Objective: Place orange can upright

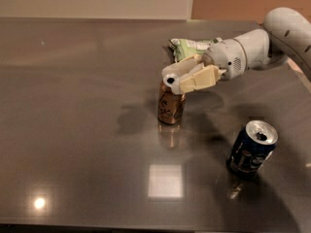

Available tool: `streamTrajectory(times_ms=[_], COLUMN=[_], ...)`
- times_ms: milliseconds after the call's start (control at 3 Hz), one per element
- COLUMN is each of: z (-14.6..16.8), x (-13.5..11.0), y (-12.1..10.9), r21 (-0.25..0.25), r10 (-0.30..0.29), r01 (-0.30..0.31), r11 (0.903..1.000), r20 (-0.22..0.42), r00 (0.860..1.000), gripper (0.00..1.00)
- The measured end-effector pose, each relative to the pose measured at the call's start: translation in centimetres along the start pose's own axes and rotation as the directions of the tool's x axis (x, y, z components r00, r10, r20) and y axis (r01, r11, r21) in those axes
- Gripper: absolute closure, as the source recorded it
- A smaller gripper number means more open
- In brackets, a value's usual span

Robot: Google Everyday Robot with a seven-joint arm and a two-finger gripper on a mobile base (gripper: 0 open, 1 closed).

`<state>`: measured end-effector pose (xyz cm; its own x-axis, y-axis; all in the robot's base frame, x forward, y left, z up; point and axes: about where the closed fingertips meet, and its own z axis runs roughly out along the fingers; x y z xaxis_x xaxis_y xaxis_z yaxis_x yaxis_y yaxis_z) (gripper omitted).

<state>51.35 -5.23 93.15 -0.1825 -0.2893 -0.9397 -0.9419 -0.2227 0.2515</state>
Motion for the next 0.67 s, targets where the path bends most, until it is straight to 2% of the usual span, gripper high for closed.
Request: streamTrajectory(times_ms=[333, 667], z=[0.14, 0.14], x=[-0.13, -0.13], y=[-0.24, -0.25], r21=[0.006, 0.006], r10=[-0.001, -0.001], r01=[0.001, 0.001], r11=[1.0000, 1.0000], r20=[0.002, 0.002], r00=[1.000, 1.000], gripper=[0.00, 0.00])
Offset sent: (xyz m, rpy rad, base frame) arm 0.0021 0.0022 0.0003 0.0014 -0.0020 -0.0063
